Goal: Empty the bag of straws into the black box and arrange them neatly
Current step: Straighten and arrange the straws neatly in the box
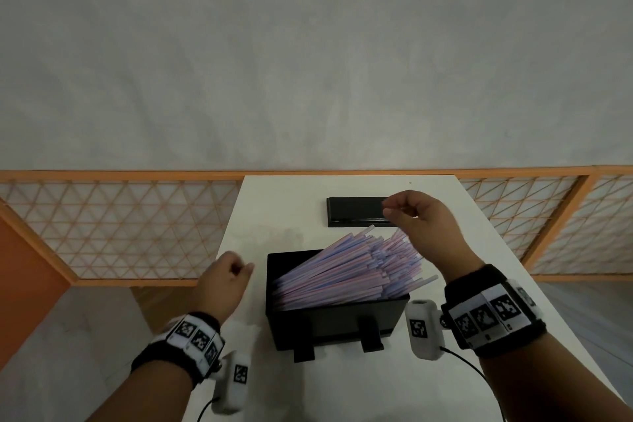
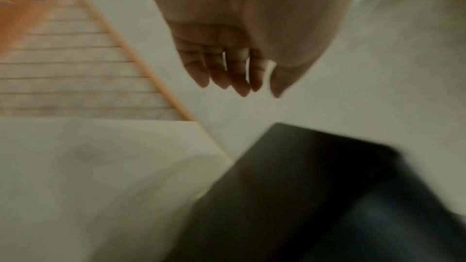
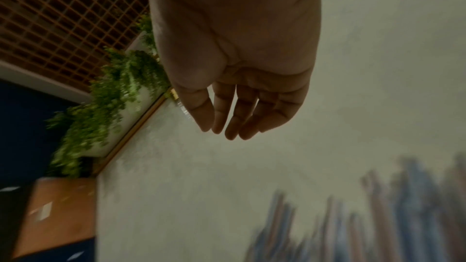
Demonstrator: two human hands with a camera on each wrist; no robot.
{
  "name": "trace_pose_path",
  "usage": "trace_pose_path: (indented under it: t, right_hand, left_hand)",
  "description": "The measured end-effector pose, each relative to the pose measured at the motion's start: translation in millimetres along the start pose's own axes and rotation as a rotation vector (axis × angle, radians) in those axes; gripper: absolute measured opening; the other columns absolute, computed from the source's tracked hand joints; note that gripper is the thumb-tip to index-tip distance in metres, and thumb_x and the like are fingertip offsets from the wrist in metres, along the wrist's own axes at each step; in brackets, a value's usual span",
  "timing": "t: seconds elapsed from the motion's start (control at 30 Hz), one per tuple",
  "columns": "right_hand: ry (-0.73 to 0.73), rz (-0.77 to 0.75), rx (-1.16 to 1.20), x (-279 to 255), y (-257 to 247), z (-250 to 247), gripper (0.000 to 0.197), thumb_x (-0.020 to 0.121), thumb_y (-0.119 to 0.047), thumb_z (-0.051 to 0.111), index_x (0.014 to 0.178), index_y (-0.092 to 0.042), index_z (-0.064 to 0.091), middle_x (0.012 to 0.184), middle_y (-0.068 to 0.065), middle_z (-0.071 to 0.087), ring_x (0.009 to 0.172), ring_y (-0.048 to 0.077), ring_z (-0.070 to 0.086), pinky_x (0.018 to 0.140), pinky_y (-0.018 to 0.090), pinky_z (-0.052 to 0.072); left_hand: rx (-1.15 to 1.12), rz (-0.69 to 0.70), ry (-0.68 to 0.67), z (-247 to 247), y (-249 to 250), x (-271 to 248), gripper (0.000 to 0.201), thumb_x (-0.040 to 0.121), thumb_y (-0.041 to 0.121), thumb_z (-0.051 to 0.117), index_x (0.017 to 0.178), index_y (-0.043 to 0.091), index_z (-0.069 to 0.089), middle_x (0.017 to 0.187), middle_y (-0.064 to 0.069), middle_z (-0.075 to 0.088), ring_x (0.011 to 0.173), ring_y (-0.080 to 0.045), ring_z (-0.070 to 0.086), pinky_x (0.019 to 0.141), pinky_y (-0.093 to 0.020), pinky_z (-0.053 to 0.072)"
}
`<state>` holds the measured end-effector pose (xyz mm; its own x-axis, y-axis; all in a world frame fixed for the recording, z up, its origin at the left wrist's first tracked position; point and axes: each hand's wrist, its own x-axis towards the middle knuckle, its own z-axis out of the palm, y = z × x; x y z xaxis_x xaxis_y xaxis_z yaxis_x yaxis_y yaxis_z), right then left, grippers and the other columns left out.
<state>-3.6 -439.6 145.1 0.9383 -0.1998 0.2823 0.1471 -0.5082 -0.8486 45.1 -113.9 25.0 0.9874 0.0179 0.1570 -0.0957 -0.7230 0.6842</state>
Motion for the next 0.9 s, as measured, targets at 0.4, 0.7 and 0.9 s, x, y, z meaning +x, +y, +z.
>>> trace_pose_path:
  t: [0.4, 0.7, 0.9]
  right_hand:
    - [-0.772, -0.45, -0.906, -71, 1, 101, 0.024, 0.091, -0.021, 0.051, 0.107, -0.004, 0.058, 0.103, 0.016, 0.063, 0.09, 0.036, 0.06, 0.071, 0.037, 0.042]
    - [-0.857, -0.392, -0.972, -63, 12, 126, 0.016, 0.087, -0.018, 0.056, 0.076, -0.007, 0.058, 0.064, 0.006, 0.044, 0.066, 0.026, 0.048, 0.063, 0.034, 0.042]
    - [-0.933, -0.232, -1.009, -58, 11, 133, 0.024, 0.089, -0.025, 0.058, 0.093, -0.002, 0.064, 0.077, 0.009, 0.056, 0.073, 0.027, 0.051, 0.066, 0.034, 0.04]
  left_hand:
    - [0.577, 0.526, -0.451, 49, 72, 11, 0.078, 0.067, 0.053, 0.046, 0.138, 0.025, 0.033, 0.14, -0.001, 0.039, 0.125, -0.024, 0.036, 0.108, -0.043, 0.02]
    - [0.542, 0.56, -0.324, 56, 67, 9, 0.07, 0.075, 0.058, 0.033, 0.135, 0.021, 0.037, 0.133, -0.001, 0.046, 0.117, -0.023, 0.043, 0.1, -0.038, 0.029]
    - [0.465, 0.552, -0.284, 60, 62, 10, 0.084, 0.073, 0.072, 0.022, 0.135, 0.017, 0.036, 0.126, -0.003, 0.053, 0.113, -0.023, 0.048, 0.096, -0.038, 0.031]
